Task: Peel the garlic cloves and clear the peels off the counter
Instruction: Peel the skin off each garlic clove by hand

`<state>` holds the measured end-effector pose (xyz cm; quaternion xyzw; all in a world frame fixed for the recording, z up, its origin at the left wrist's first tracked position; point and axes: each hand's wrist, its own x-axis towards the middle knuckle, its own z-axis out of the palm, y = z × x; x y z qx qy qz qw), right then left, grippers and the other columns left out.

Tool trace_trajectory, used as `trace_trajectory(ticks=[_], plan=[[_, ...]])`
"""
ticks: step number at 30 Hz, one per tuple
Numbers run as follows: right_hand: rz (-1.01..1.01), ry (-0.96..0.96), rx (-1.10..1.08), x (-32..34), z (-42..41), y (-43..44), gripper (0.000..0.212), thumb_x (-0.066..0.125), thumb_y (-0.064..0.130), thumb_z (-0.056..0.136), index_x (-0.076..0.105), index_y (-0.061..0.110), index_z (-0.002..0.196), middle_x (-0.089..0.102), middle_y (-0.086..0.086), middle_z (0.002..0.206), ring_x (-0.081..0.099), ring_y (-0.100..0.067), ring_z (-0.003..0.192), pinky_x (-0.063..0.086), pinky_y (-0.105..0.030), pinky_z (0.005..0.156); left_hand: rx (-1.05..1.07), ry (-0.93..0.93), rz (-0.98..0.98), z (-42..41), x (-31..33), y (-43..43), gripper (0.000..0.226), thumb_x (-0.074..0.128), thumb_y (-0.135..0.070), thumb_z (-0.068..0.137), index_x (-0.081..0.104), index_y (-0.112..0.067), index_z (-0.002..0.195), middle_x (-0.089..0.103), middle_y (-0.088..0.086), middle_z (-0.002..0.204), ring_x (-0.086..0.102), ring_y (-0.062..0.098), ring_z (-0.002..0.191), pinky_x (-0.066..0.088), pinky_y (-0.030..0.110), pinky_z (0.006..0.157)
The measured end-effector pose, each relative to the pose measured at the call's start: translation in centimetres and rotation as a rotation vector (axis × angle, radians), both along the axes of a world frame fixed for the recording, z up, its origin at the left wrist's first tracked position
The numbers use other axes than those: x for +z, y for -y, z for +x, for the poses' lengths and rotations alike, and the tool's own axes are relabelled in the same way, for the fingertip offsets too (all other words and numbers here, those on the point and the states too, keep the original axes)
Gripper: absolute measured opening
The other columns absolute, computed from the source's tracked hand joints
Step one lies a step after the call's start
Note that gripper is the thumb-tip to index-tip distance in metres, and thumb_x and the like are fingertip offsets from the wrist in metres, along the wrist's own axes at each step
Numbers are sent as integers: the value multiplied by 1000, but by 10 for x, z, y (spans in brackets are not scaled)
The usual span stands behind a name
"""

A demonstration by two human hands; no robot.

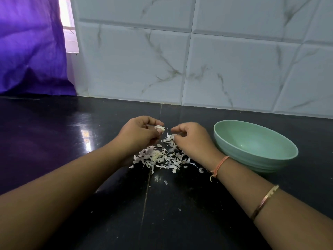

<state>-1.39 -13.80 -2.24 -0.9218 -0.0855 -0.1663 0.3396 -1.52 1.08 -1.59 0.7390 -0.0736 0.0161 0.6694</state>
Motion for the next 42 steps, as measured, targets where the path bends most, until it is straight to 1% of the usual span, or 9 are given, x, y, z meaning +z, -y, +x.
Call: trace_trajectory(ticks=[4,9,13,16,20,23,29,34,42], plan=[[71,146,68,2,-2,-3,24,60,11,84,67,16,107,63,0,108,60,-10,96,45,-19,86,-53,-52,-148,0,0,1,10,54,-1,90,63,-4,86,61,3,67,59,4,55,53,14,59],[223,188,177,6,-7,-7,16,61,5,84,69,13,96,68,1,89,64,-8,77,50,-11,71,-65,-102,-264,0,2,2,17,52,-5,91,62,-1,78,62,2,61,59,4,53,53,14,57],[336,150,173,6,-5,-7,12,59,10,88,70,15,86,67,2,72,64,-15,69,57,-37,72,-77,-135,-294,1,3,3,17,54,-9,91,62,-1,78,63,2,63,59,4,54,54,14,57],[459,63,207,7,-6,-6,9,61,12,88,68,12,83,65,-3,69,62,-16,62,58,-44,71,-95,-156,-317,1,3,3,17,55,-11,90,62,-2,78,63,1,61,59,4,54,54,15,57],[595,-11,236,9,-9,-7,5,64,8,86,66,8,82,63,-4,66,58,-13,57,56,-34,64,-102,-162,-324,-1,4,4,14,58,-12,87,61,-4,75,63,-1,58,59,3,52,54,15,56],[737,-91,240,11,-9,-7,15,60,2,87,63,8,74,59,-5,66,55,-11,56,52,-25,57,-114,-161,-328,-2,4,4,12,61,-12,83,61,-6,74,63,-1,57,58,3,52,54,15,57],[1063,-268,303,19,-11,-8,19,51,-7,86,57,2,70,55,-10,66,50,-13,54,48,-19,48,-164,-83,-333,-6,7,6,11,57,-7,84,62,-4,74,64,0,57,58,4,53,52,14,58],[1066,-283,310,21,-12,-9,19,50,-2,89,58,3,73,51,-7,62,46,-9,52,44,-17,46,-155,36,-278,-8,7,5,10,57,-5,84,62,-2,77,63,-2,56,57,3,52,51,12,56],[1059,-263,328,20,-15,-10,17,53,7,92,60,2,78,57,-7,63,52,-11,54,50,-20,51,-93,47,-330,-2,6,4,10,58,-9,85,63,-5,77,63,-4,58,57,2,55,52,12,58]])
